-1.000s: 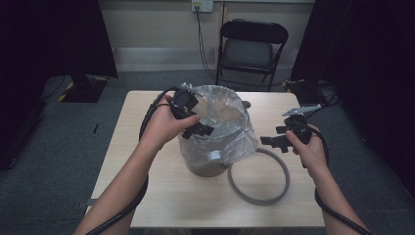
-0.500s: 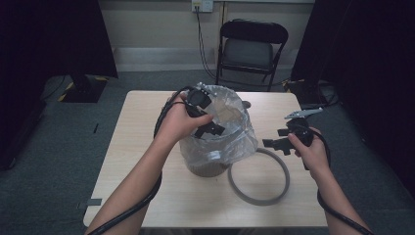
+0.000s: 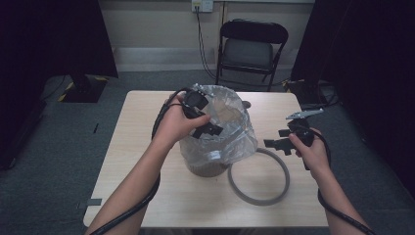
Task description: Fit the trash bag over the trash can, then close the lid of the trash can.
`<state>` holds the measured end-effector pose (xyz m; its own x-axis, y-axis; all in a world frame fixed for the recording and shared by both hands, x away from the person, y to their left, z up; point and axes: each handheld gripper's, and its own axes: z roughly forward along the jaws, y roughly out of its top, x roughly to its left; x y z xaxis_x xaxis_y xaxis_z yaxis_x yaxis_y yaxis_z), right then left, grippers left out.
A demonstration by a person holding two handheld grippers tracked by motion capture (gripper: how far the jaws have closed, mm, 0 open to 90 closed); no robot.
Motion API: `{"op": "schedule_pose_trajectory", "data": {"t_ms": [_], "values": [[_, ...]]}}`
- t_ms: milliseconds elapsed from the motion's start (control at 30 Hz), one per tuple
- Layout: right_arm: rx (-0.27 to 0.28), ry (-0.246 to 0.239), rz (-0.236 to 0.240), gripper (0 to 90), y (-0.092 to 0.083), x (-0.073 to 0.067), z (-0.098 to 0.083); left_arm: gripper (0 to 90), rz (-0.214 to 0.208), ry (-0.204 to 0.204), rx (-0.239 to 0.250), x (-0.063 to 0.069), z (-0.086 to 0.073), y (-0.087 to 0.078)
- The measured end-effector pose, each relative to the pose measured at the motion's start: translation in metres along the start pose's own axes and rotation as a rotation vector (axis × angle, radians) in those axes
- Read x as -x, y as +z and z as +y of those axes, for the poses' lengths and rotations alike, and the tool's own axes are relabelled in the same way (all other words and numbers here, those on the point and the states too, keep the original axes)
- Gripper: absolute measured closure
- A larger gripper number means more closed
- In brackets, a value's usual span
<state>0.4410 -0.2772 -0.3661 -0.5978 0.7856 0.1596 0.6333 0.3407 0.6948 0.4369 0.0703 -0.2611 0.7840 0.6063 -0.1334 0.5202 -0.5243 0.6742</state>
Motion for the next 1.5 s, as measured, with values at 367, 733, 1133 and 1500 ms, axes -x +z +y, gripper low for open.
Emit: {"op": "schedule_pose_trajectory", "data": {"t_ms": [367, 733, 1133, 1500], "values": [[-0.018, 0.011, -0.005, 16.1, 0.008, 0.003, -0.006, 17.8, 0.042, -0.019, 0.046, -0.014, -0.002, -0.036], [-0.037, 0.027, -0.016, 16.2, 0.020, 0.007, -0.015, 17.4, 0.054, -0.049, 0.070, -0.029, -0.020, -0.053], [-0.068, 0.035, -0.045, 16.2, 0.031, 0.013, -0.026, 17.9, 0.088, -0.073, 0.091, -0.040, -0.037, -0.081], [-0.085, 0.032, -0.058, 16.2, 0.034, 0.012, -0.033, 17.9, 0.080, -0.107, 0.092, -0.049, -0.067, -0.086]]}}
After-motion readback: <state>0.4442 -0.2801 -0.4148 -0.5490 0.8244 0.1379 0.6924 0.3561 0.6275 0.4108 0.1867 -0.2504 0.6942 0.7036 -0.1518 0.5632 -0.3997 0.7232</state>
